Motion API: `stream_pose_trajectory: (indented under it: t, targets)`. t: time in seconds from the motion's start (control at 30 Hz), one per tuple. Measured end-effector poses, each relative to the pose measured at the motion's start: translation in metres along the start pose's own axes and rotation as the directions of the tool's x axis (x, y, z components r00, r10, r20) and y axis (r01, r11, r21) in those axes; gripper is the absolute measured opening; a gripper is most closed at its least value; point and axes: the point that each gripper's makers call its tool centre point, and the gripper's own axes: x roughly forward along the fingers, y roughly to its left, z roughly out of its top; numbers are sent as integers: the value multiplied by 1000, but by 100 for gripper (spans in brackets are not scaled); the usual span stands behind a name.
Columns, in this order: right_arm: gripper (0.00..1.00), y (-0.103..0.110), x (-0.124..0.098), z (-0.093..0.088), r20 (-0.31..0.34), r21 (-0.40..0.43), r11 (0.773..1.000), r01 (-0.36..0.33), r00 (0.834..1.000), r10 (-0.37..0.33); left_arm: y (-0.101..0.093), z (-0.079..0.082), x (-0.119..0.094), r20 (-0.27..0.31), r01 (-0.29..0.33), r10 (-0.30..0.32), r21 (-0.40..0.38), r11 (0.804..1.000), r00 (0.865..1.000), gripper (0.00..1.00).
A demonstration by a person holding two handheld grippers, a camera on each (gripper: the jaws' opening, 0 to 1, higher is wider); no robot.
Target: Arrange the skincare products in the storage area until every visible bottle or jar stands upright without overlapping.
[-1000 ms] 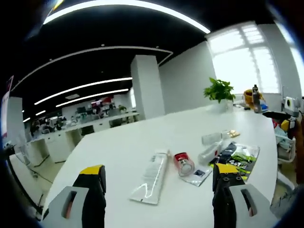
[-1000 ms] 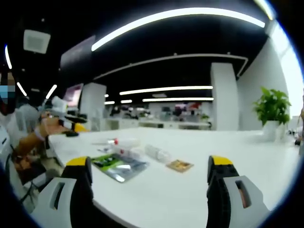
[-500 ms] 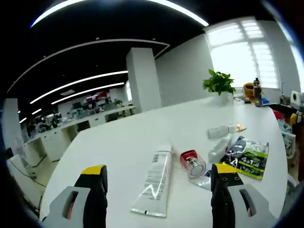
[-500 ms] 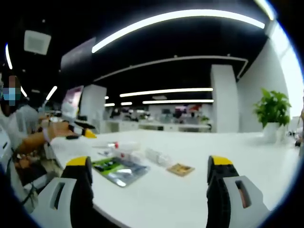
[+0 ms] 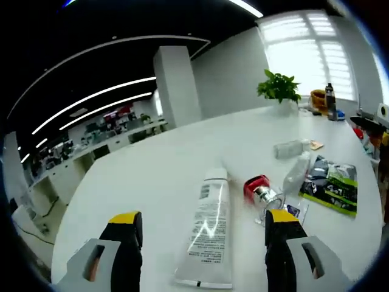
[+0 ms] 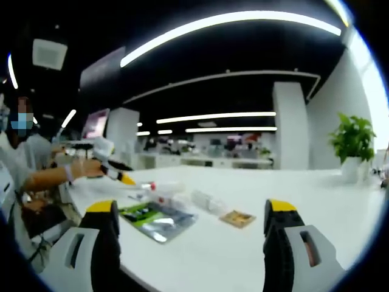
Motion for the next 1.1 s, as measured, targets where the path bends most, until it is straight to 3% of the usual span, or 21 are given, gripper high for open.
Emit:
stream_pose_trajectory:
  t: [0.27,0.73,0.97,1.1]
  targets:
    - [97,-2,1,-1,1,5,1000,3,1000,-3,1,-3,12,-26,-2,3,7,1000,1000,80]
    - [96,-2,4,-2,-1,7,1000,1,1000,-1,-3,7,24,-58,80,-79,20,997,995,73]
    - [96,-3,4,-1,4,5,1000,5,1000,-5,-10,2,34,-146,132,-116,105,986,983,69]
    - [95,-4,4,-3,0,9,1000,6,1000,-6,-10,-4,44,-205,127,-98,138,982,974,69]
